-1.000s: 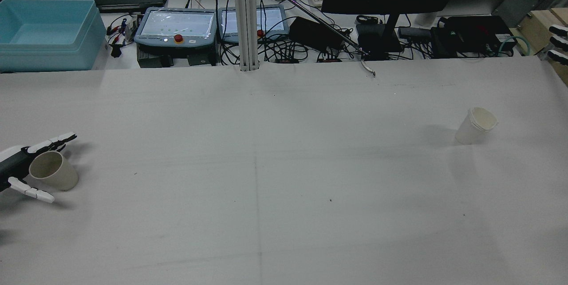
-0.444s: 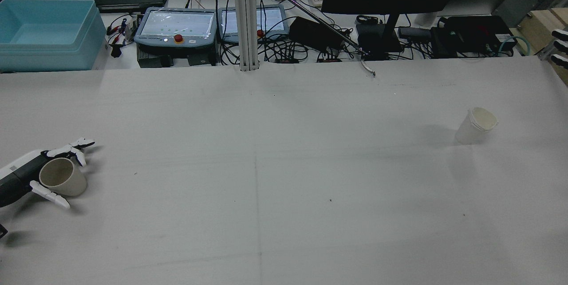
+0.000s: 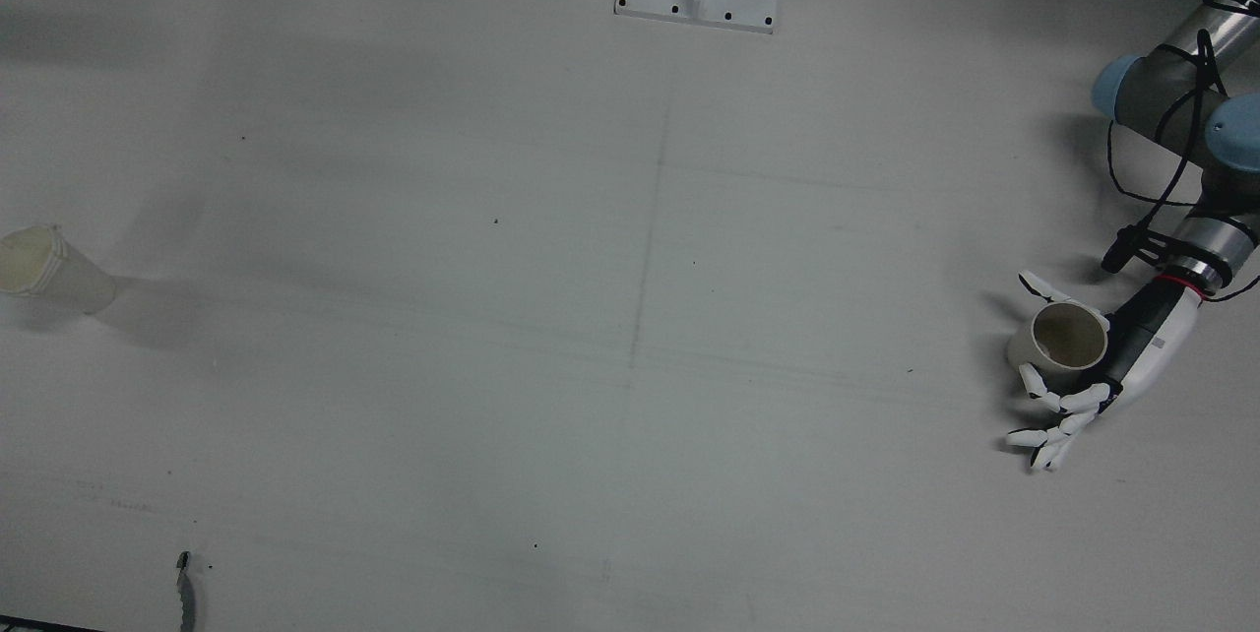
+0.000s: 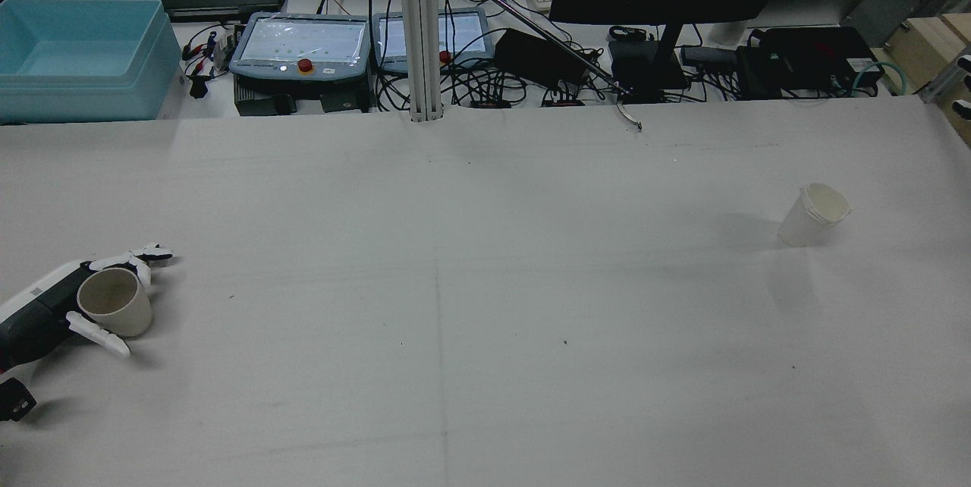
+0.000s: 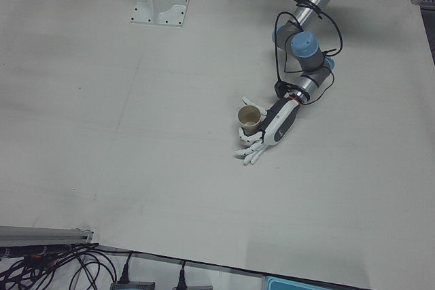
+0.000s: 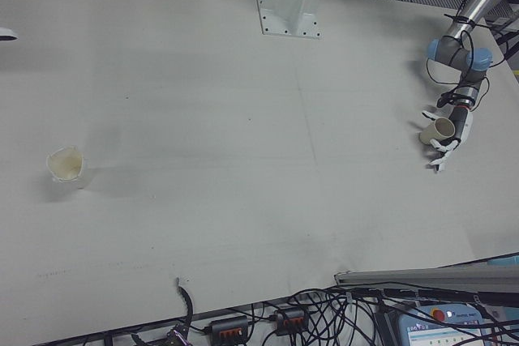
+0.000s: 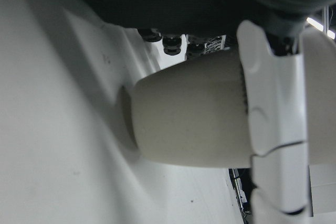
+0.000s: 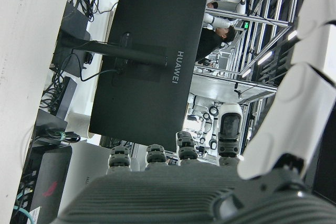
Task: Pour water
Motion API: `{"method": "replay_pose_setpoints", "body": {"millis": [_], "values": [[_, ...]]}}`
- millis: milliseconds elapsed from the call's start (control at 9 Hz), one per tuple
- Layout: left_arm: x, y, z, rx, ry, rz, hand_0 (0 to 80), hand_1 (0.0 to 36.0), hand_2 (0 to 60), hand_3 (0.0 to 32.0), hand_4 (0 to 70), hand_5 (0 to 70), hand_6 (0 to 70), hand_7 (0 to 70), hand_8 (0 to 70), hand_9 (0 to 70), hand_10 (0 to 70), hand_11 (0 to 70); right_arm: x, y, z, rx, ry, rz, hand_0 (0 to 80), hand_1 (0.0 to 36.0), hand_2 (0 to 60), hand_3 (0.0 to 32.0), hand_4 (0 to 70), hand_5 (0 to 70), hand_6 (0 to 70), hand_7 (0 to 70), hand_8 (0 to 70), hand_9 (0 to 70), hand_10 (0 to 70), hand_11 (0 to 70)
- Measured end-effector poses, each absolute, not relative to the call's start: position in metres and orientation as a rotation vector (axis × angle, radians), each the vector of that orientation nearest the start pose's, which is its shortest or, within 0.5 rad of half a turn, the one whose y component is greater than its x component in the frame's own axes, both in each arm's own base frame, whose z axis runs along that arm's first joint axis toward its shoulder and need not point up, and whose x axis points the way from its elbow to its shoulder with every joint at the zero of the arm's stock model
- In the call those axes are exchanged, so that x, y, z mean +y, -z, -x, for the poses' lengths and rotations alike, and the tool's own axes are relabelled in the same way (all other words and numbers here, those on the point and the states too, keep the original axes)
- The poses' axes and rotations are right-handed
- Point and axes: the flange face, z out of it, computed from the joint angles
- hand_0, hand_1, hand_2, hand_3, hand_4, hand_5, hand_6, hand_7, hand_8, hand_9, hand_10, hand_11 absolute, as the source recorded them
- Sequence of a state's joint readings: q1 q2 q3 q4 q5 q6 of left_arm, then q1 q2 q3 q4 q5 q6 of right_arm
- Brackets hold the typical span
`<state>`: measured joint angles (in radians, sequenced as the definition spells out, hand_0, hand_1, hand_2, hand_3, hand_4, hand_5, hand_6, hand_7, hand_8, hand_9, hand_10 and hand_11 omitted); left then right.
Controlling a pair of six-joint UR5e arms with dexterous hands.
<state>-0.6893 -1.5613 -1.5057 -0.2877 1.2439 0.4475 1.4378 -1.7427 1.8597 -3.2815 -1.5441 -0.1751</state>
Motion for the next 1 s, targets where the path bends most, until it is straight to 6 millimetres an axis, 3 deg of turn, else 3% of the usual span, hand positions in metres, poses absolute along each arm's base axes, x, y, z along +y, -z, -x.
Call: {"method": "replay_pose_setpoints", "body": {"millis": [111,444,667,778,1000], "values": [[-0.446,-0.681,-0.28,2.062,1.547,0.208,79.7,36.0,60.0,0.0,70.0,70.0,12.9,23.7,6.5,4.9,6.2,11.2,-0.428,-0.637,-0.08,2.346,2.378,0.083,46.5,11.9,9.6,0.0,0.5,70.0,4.7,11.9,3.5,4.9,3.4,6.0],[-0.447,-0.638,-0.269,2.091,1.585,0.258,80.0,36.0,60.0,0.0,70.0,70.0,14.3,25.5,6.7,4.9,6.4,12.1,-0.427,-0.633,-0.089,2.341,2.354,0.097,46.7,12.1,10.1,0.0,1.8,70.0,5.1,12.4,3.8,5.4,2.8,5.2],[-0.458,-0.601,-0.237,2.126,1.674,0.299,80.0,36.0,60.0,0.0,70.0,70.0,15.8,27.1,6.4,4.6,5.9,11.5,-0.42,-0.638,-0.105,2.318,2.35,0.129,47.1,13.8,14.8,0.0,4.5,70.0,8.2,15.6,5.8,7.3,4.7,8.0],[-0.466,-0.587,-0.215,2.148,1.716,0.326,80.0,36.0,60.0,0.0,70.0,70.0,15.6,27.6,6.5,4.9,6.0,11.7,-0.417,-0.658,-0.106,2.311,2.373,0.142,47.8,15.1,15.8,0.0,4.1,70.0,8.1,14.8,5.5,7.0,4.6,8.1],[-0.476,-0.566,-0.186,2.197,1.74,0.354,80.0,36.0,60.0,0.0,70.0,70.0,16.3,28.8,6.8,5.6,6.5,12.3,-0.431,-0.733,-0.095,2.35,2.413,0.183,48.5,14.6,13.1,0.0,8.5,69.9,9.8,16.3,6.0,7.0,5.5,9.3]]}}
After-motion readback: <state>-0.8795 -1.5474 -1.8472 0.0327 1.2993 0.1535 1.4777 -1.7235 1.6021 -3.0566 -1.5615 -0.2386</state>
